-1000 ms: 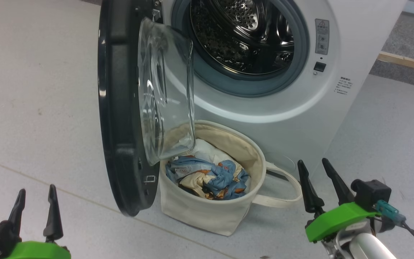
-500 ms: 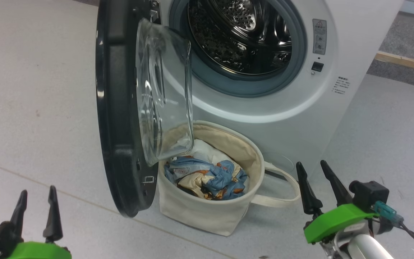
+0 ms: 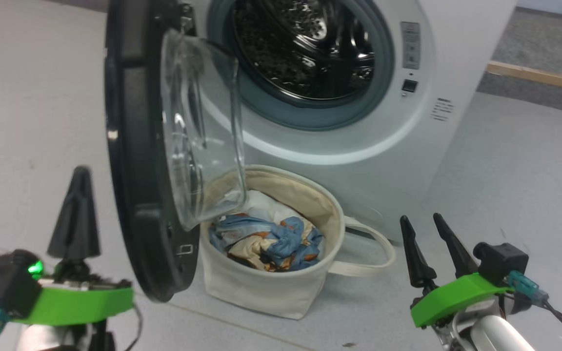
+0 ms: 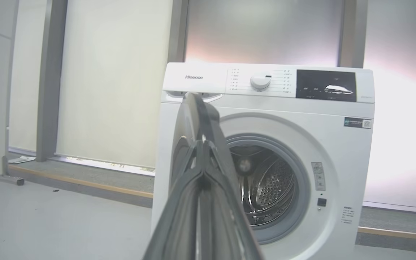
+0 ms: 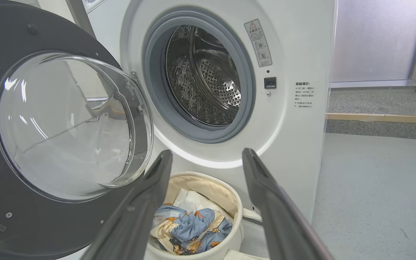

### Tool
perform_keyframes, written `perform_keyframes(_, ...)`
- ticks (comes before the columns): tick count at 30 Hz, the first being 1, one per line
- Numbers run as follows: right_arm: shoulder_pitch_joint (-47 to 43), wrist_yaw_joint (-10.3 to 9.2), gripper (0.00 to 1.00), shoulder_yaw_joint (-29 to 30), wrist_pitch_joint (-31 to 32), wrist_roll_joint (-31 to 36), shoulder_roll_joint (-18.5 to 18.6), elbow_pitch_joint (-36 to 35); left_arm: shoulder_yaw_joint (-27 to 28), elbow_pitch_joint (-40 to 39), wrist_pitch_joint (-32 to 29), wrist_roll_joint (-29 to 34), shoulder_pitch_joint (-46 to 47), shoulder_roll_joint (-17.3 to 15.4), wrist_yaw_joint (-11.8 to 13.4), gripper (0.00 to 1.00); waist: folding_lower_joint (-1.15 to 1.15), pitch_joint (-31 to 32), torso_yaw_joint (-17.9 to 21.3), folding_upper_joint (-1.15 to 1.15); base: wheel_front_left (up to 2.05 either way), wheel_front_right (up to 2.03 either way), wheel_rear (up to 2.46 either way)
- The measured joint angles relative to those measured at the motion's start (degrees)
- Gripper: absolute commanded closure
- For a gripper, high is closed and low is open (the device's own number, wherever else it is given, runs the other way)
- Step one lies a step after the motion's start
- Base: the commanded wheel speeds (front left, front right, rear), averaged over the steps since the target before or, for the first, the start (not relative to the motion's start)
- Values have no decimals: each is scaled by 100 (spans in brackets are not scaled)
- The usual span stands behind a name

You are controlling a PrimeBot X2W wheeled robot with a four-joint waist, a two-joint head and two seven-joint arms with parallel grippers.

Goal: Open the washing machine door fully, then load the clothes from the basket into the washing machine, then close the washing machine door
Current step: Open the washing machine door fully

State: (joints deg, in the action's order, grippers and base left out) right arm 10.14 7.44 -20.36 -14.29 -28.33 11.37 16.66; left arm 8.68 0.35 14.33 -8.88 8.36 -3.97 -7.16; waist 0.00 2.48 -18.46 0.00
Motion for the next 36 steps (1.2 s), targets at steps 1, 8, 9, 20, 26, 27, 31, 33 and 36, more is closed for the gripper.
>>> perform_keyframes(1, 0, 0, 0, -11, 0, 0, 0, -11, -127, -234, 26, -25, 10, 24, 0, 100, 0, 1, 42, 0, 0, 0, 0)
perform_keyframes(8, 1, 0, 0, -53, 0, -44, 2, -94, -965, -1049, 41, -47, -75, 79, 0, 100, 0, -14, 446, 0, 0, 0, 0)
perform_keyframes(9, 0, 0, 0, -53, 0, -49, 2, -90, -1060, -927, 43, -44, -137, 81, 0, 100, 0, -20, 513, 0, 0, 0, 0)
perform_keyframes(20, 2, 0, 0, -76, 0, -103, 31, -7, -681, 1011, 38, -38, -370, 83, 387, 100, 0, -130, 1052, 0, 0, 0, 0)
perform_keyframes(26, 1, 0, 0, -63, 0, -103, 31, 5, -368, 1026, 38, -51, -328, 65, 538, 100, 0, -134, 887, 0, 0, 0, 0)
perform_keyframes(27, 1, 0, 0, -64, 0, -103, 31, 5, -302, 1038, 38, -71, -328, 48, 563, 100, 0, -131, 843, 0, 0, 0, 0)
perform_keyframes(31, 1, 0, 0, -70, 0, -114, 29, 7, -53, 1176, 38, -143, -325, -48, 616, 100, 0, -119, 629, 0, 0, 0, 0)
perform_keyframes(33, 1, 0, 0, -86, 0, -141, 29, 15, 31, 1291, 38, -149, -288, -124, 614, 100, 0, -111, 509, 0, 0, 0, 0)
perform_keyframes(36, 1, 0, 0, -109, 0, -144, 29, 53, 107, 1589, 38, -201, -46, -223, 552, 100, 0, -104, 310, 0, 0, 0, 0)
